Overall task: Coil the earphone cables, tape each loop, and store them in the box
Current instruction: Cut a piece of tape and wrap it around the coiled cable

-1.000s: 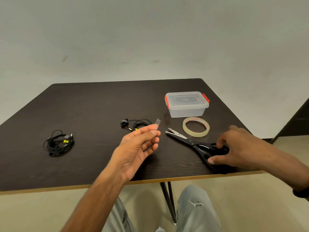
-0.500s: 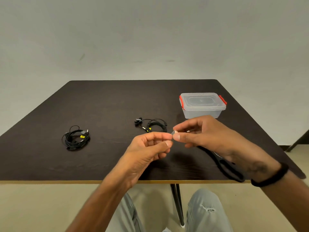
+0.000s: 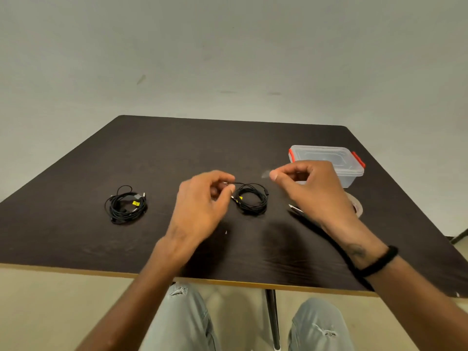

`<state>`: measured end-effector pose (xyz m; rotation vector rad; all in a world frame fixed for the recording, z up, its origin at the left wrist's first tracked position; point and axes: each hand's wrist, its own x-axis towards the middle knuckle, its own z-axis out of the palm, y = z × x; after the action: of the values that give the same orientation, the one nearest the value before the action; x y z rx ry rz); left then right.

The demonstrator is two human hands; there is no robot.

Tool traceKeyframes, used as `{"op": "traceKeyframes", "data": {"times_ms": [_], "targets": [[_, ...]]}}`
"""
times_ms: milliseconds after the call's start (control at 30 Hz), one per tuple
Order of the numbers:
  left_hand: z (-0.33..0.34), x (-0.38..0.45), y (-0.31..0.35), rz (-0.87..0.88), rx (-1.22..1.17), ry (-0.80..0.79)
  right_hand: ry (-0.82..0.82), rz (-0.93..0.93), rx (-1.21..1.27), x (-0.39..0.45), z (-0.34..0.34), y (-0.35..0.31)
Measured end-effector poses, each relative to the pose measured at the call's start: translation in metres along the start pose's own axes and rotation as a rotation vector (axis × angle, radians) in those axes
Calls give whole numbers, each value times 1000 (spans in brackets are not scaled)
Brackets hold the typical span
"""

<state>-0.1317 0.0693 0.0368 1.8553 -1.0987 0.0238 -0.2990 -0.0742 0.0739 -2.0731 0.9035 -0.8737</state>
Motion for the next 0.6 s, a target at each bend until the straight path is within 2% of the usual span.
{"op": "traceKeyframes", "data": {"times_ms": [100,200,333,600], "targets": [[0,36,-7,191,164,-50,18,-76,-130,7,25,13],[11,63,-10,310,205,-223,16,-169,-216,6,44,24],[25,74,-16,307,258,-363,53,-210,-260,7,56,34],[38,65,-29,299,245,-350,52,-252,-314,7,63,47]]}}
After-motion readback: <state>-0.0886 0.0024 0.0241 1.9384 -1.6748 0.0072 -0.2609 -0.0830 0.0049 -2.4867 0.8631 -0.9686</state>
